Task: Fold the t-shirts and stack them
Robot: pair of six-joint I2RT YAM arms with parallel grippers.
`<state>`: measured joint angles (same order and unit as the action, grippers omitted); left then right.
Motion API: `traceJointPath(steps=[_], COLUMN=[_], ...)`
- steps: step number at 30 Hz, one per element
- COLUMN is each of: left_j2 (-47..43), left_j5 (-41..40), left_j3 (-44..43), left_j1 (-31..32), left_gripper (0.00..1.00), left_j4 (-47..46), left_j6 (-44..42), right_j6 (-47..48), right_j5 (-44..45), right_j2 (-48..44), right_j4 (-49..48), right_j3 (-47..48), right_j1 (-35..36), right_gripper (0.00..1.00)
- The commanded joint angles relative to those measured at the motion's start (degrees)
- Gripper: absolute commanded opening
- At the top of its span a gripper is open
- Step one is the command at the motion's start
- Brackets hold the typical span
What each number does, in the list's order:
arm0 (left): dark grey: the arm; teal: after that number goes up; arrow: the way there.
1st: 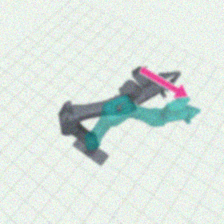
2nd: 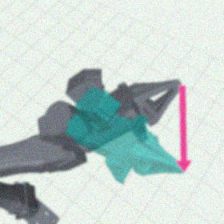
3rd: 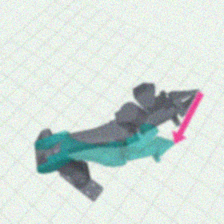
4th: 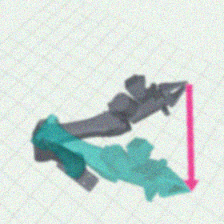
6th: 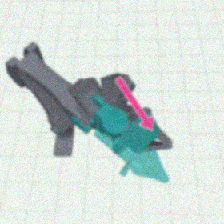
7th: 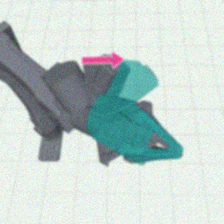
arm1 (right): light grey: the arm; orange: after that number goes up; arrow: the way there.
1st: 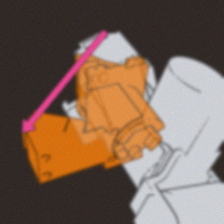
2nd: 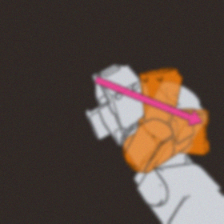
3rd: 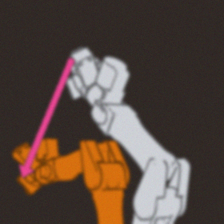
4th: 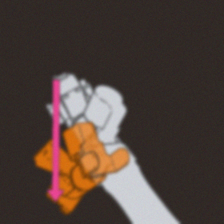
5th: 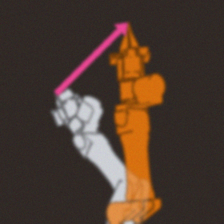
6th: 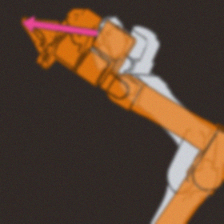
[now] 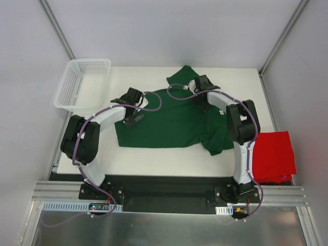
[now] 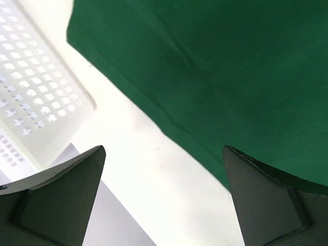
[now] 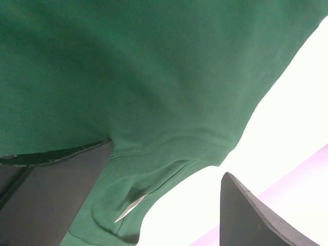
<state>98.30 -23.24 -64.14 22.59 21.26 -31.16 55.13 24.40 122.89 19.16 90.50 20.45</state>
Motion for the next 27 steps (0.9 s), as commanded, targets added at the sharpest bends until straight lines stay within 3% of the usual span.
traceJointPath(steps=[1,6,14,27], left_j2=[3.64,11.81,23.06,30.46], left_j5=[-4.87,-8.39,-7.61,-5.85], left_j3=[-3.71,-12.04,-26.46,-25.95], left_j1=[0.44,-0.18,-0.44,-1.58], left_gripper=[0.99,0.99,0.99,0.99], left_j4=[-3.76,-9.73,-10.44,-14.92], left_j6=[-3.81,-9.27,-10.94,-13.4], right_j6=[0.77,0.41,-0.55,-4.07], right_j5=[1.88,1.79,0.21,-4.19], right_j2=[1.22,-0.63,-5.2,-9.25], right_j4=[1.06,1.23,2.72,8.88], right_j3=[-1.1,-4.36,-10.33,-10.26], right_j1=[-1.9,-3.22,-4.36,-4.28], right_gripper=[0.96,0.96,0.96,0.96])
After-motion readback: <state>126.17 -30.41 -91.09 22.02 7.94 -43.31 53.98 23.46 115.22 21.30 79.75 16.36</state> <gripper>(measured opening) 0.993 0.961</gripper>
